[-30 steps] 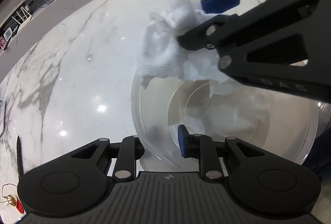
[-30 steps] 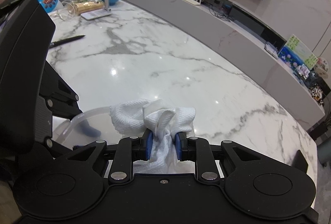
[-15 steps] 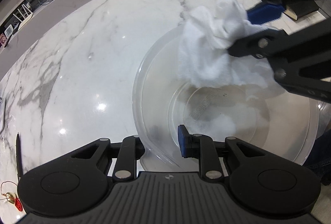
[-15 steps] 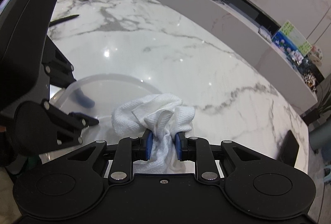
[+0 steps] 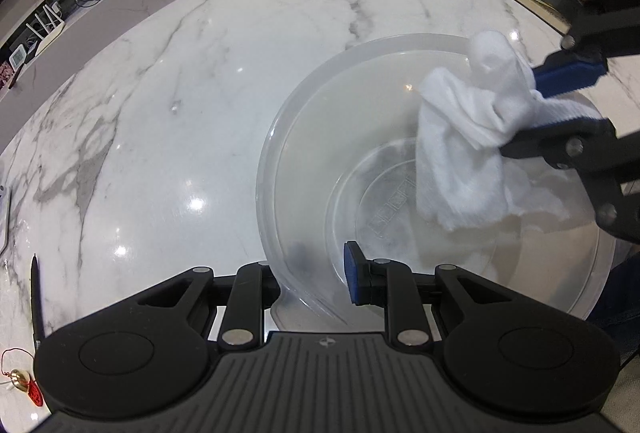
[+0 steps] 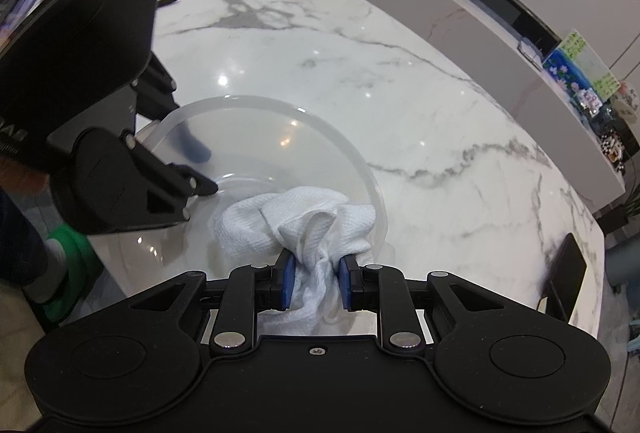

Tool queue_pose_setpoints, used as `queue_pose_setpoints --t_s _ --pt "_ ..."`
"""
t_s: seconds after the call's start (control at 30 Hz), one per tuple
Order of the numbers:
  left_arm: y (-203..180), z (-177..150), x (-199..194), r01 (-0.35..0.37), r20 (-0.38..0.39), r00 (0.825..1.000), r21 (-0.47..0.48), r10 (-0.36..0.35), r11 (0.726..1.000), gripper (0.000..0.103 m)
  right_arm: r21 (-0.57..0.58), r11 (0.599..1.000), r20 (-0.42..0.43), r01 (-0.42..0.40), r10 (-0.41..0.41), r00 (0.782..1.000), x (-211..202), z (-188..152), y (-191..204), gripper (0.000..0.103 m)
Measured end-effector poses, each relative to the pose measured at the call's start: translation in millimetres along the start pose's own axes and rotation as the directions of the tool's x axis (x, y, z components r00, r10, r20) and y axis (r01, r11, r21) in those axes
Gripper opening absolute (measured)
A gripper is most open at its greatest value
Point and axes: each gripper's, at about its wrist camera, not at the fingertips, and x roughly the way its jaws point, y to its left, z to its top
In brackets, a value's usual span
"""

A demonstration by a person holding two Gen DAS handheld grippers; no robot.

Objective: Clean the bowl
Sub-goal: 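Lower the cloth back into the bowl and wipe the wall with the right tool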

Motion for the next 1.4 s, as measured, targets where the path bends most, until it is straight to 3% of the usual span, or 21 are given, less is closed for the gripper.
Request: queue_pose_setpoints --t_s 0.43,0.63,1.4 --pt "-5.6 -1.1 -4.1 -0.003 -0.002 1.0 -0.001 0.003 1.0 0.021 -0.046 0.992 -0.036 -0.114 0.112 0.993 -7.0 -3.7 10.5 0.02" --pt "-9.8 2.4 -3.9 -0.008 -0.004 1.0 -0.014 0.008 1.0 0.021 -0.065 0.989 -0.04 -0.129 0.127 0.991 -9.1 -3.5 15.1 0.02" --pt "-13.0 2.0 -4.6 0.005 -0.003 1.0 -0.002 -0.005 1.0 0.021 -0.084 0.995 -0.071 -0.052 0.046 0.996 9.3 -5.0 2.3 0.02"
